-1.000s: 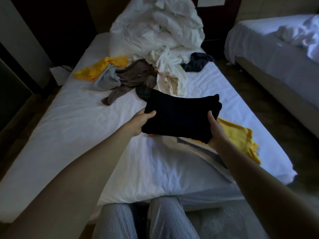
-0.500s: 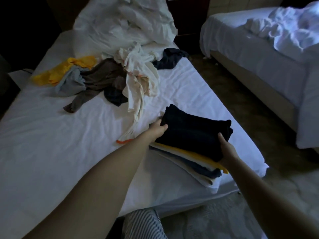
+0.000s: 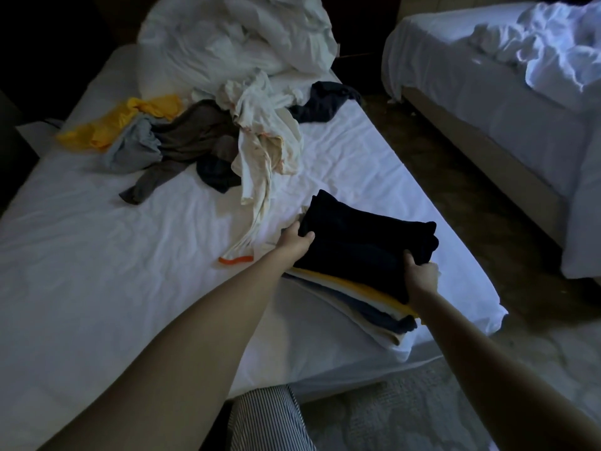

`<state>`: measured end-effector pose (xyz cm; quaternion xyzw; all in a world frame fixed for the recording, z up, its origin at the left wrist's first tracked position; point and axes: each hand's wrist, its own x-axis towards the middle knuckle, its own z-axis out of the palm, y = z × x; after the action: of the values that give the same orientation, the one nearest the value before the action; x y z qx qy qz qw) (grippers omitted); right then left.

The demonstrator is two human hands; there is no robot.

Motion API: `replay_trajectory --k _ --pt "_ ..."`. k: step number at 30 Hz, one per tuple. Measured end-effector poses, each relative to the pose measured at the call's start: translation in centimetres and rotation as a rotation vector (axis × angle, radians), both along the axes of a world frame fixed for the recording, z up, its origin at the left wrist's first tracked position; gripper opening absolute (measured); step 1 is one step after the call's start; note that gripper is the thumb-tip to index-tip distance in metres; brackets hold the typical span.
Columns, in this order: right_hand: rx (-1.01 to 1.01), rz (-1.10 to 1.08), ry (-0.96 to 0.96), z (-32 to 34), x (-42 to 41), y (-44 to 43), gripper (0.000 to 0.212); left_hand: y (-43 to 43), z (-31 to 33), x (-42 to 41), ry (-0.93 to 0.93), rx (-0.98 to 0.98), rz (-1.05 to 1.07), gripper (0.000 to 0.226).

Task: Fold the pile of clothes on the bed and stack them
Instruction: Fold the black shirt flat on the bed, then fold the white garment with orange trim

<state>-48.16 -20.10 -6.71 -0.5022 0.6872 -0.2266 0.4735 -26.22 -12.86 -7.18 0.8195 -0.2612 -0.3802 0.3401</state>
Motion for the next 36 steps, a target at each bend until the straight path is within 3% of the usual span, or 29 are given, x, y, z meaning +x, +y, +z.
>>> replay_trajectory --k 3,6,10,14,17,21,25,27,29,32,36 --pt "-0.027 0.047 0.152 1.5 0.5 -0.4 0.063 0.6 0.9 0.5 -0.028 0.005 0.024 0.05" --pt "-0.21 0.098 0.308 3.5 1.6 0.4 0.058 1.4 1.5 1.2 0.01 -0.015 -0.004 0.045" --pt "-0.409 0.394 0.311 5.1 4.3 2.3 0.052 2.6 1.9 2.2 0.041 -0.067 0.024 0.01" --pt "-0.393 0.58 0.312 5.0 7.2 3.3 0.048 4.0 1.9 3.9 0.026 -0.058 0.068 0.027" --pt "-0.404 0.641 0.317 4.3 9.2 3.9 0.044 5.1 1.8 5.5 -0.043 0.004 0.11 0.012" --pt "-0.443 0.711 0.356 2.7 10.9 4.3 0.041 6.1 -0.3 8.2 -0.224 0.183 0.099 0.049" --pt "-0.486 0.769 0.415 0.5 11.1 4.7 0.04 7.3 -3.4 9.6 -0.3 0.354 -0.022 0.065" --pt "-0.51 0.761 0.409 0.0 11.2 4.7 0.04 7.9 -4.5 10.2 -0.444 0.367 -0.121 0.062" --pt "-0.514 0.765 0.412 -0.1 11.2 4.6 0.039 8.5 -4.7 10.4 -0.543 0.297 -0.155 0.048" --pt "-0.52 0.801 0.453 0.2 11.5 4.9 0.039 8.7 -3.3 10.0 -0.457 0.04 -0.002 0.023" --pt "-0.559 0.904 0.477 1.0 12.6 6.4 0.04 8.9 1.7 9.3 -0.255 -0.227 0.188 0.022"
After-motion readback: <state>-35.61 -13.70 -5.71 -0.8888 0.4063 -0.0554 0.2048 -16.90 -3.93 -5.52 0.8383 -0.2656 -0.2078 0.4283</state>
